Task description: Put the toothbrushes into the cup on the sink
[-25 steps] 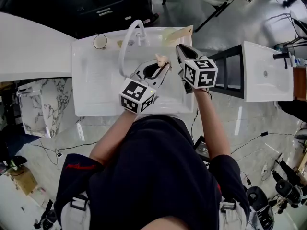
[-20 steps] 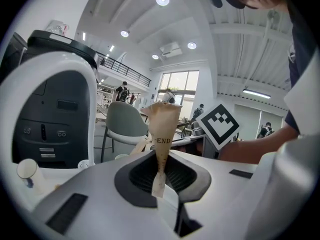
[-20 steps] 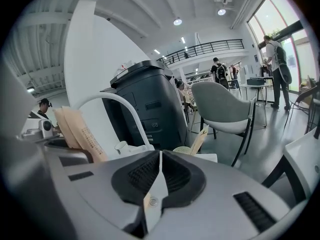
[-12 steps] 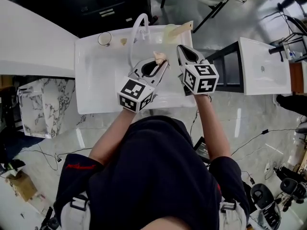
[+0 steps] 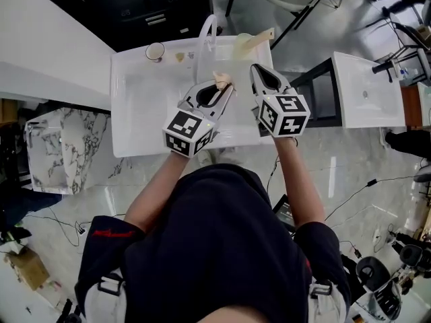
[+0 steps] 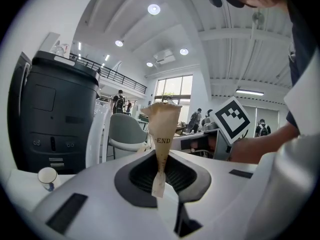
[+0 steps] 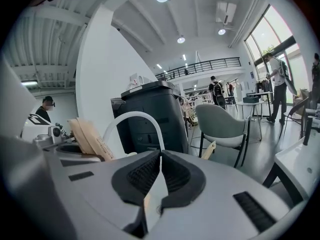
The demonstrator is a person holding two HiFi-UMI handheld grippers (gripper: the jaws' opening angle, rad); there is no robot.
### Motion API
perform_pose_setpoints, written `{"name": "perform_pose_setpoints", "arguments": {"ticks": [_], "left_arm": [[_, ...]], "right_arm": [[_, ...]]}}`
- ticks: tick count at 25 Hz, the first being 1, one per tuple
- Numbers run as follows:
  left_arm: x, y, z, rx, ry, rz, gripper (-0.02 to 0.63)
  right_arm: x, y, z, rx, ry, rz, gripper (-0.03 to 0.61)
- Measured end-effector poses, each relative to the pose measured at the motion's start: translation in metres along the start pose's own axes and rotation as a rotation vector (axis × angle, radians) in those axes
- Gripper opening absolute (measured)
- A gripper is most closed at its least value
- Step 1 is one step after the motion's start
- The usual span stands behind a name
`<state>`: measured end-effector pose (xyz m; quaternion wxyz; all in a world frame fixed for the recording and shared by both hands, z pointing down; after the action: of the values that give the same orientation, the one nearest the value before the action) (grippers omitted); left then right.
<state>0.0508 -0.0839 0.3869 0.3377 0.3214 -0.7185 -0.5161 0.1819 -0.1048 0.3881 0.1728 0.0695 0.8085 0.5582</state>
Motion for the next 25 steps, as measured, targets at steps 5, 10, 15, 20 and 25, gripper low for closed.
{"name": "perform_pose_setpoints", "arguments": {"ticks": [5, 10, 15, 20, 25], "left_arm": [[0.003, 0.001, 0.023, -0.014, -0.006, -0.007, 0.044], [0.006, 0.003, 0.044, -0.026, -0.016, -0.017, 0.044], [0.016, 0.005, 0.063, -0.046, -0.043, 0.001, 0.044], [0.017, 0.004, 0.074, -0.064, -0.064, -0.012, 0.044], [0.014, 0.004, 0.079, -0.070, -0.084, -0.020, 0.044]], "right_arm": [[0.024, 0.002, 0.005, -0.016, -0.005, 0.010, 0.040], [0.040, 0.005, 0.009, -0.020, 0.003, 0.009, 0.040], [0.060, 0.010, 0.011, -0.020, -0.008, 0.017, 0.040], [0.070, 0.014, 0.015, -0.027, -0.014, 0.010, 0.040], [0.073, 0.012, 0.021, -0.027, -0.023, 0.024, 0.040]]}}
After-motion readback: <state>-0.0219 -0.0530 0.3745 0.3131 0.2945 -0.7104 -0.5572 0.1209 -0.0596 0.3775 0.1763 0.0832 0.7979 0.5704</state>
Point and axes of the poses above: the fingertips, and each gripper's own axes: z backward along the fingers, x to its left, y out of its underside, the point moved 5 cm from there along z, backward along the fingers, and after that the axes turned 4 degrees about -y, right-handed, at the moved point
